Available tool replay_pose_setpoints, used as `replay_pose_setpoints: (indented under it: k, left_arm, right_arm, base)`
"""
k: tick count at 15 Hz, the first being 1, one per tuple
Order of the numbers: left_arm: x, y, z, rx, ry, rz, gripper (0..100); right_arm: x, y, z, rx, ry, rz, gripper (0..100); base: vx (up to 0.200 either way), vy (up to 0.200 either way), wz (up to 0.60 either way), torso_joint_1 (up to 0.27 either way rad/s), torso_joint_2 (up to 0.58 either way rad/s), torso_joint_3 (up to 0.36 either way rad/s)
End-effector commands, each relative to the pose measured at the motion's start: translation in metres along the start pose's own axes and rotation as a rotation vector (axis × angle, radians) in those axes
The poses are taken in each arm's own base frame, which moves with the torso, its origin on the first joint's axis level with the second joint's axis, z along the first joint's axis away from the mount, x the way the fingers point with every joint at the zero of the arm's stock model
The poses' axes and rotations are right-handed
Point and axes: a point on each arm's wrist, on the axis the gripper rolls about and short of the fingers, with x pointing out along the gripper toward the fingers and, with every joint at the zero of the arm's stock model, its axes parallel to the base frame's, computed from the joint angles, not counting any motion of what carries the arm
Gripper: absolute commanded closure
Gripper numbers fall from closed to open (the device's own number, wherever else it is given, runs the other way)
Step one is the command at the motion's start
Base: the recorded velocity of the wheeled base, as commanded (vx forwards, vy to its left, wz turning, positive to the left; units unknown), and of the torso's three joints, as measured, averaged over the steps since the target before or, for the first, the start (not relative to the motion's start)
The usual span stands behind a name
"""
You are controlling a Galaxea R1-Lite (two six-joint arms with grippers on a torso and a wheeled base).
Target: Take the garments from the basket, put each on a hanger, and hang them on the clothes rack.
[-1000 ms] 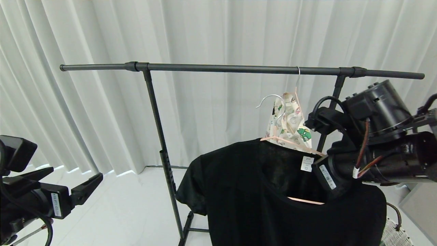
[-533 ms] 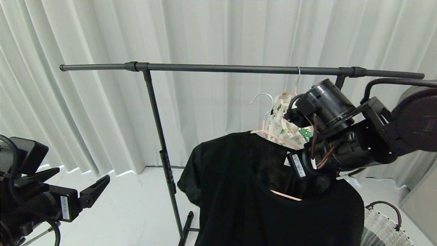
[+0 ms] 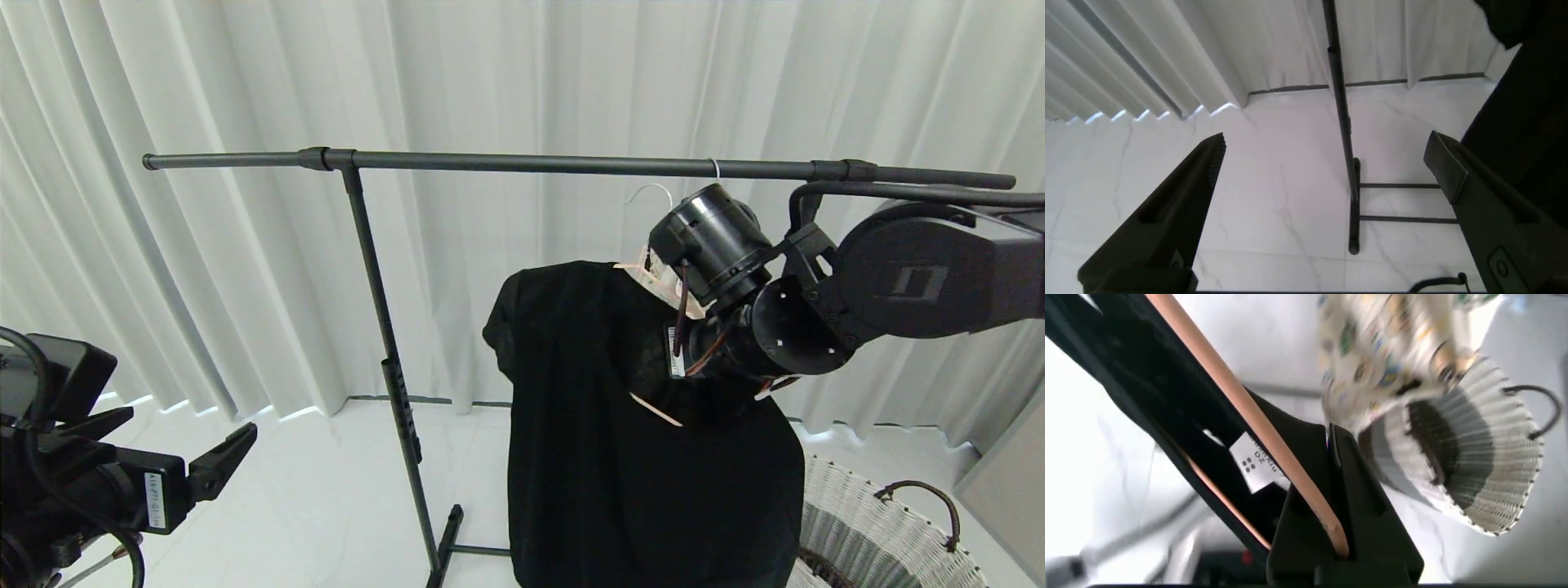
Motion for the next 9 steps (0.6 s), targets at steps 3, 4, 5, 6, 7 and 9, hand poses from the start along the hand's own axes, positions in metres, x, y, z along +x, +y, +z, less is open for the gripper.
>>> replay_pose_setpoints:
  k: [3,4,5,6,7,9]
  left_arm:
    - [0.000,0.000,0.001,0.000,-0.004,0.004,0]
    - [-0.001,0.000,0.001,0.004,-0.005,0.004,0]
    - [-0.001,0.000,0.001,0.010,-0.007,0.004,0]
    - [-0.001,0.000,0.001,0.017,-0.005,0.004,0]
    - [-0.001,0.000,0.001,0.034,-0.007,0.003,0]
    - [-0.002,-0.002,0.002,0.047,-0.018,-0.015,0]
  right_arm:
    - [0.008,0.001,0.008,-0.056,-0.116,-0.178,100]
    - [0.008,-0.002,0.010,-0.062,-0.140,-0.219,100]
    - [0.008,-0.006,0.015,-0.066,-0.158,-0.248,100]
    - [0.009,-0.007,0.017,-0.068,-0.166,-0.264,100]
    - [0.009,-0.011,0.023,-0.065,-0.186,-0.293,100]
    - [0.008,-0.012,0.027,-0.067,-0.195,-0.299,100]
  base:
    - [0.000,0.000,0.00,0.000,0.00,0.000]
    - [0.000,0.000,0.00,0.000,0.00,0.000]
    - [0.000,0.000,0.00,0.000,0.00,0.000]
    - [0.000,0.000,0.00,0.000,0.00,0.000]
    - [0.000,0.000,0.00,0.000,0.00,0.000]
    - [0.000,0.000,0.00,0.000,0.00,0.000]
